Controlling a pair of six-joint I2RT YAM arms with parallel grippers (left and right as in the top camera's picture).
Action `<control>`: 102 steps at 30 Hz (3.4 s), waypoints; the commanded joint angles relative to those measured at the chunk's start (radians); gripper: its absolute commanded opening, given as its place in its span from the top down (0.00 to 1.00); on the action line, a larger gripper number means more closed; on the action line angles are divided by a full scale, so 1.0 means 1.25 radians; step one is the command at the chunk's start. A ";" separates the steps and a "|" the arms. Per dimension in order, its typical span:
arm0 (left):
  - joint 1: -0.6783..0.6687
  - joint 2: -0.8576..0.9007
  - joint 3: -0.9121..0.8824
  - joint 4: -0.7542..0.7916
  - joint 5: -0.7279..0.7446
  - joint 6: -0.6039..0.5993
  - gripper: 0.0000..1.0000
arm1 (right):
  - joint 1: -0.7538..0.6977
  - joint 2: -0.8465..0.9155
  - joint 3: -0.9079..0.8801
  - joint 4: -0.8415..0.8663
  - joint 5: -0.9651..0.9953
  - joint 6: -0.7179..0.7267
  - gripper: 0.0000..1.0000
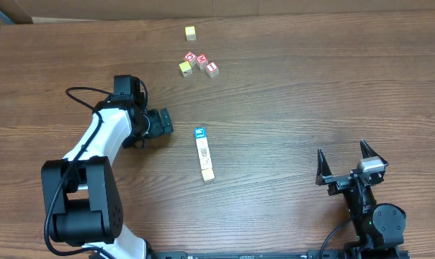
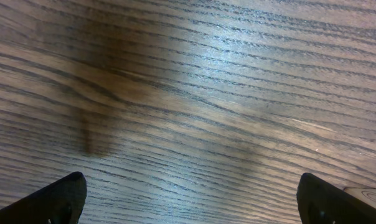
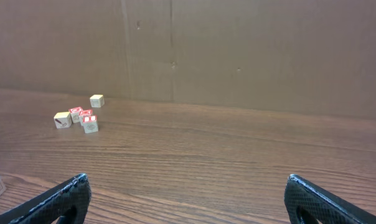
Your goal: Flip 5 blocks
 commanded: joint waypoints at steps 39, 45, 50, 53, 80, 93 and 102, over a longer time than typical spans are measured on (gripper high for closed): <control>-0.002 -0.216 0.011 0.003 -0.002 0.010 0.00 | -0.005 -0.007 -0.008 0.002 0.004 -0.003 0.00; -0.002 -0.372 0.011 0.002 -0.002 0.010 0.00 | -0.005 -0.007 -0.008 0.002 0.004 -0.003 0.00; -0.002 -0.508 0.011 0.002 -0.002 0.010 0.00 | -0.005 -0.007 -0.008 0.002 0.004 -0.003 0.00; -0.002 -0.566 0.011 0.002 -0.002 0.010 0.00 | -0.005 -0.007 -0.008 0.002 0.004 -0.003 0.00; -0.002 -0.662 0.004 -0.303 -0.067 0.031 0.00 | -0.005 -0.007 -0.008 0.002 0.004 -0.003 0.00; -0.002 -0.821 -0.145 -0.294 -0.061 0.029 0.00 | -0.005 -0.007 -0.008 0.002 0.004 -0.003 0.00; -0.002 -0.986 -0.323 0.232 0.087 0.027 0.00 | -0.005 -0.007 -0.008 0.002 0.004 -0.003 0.00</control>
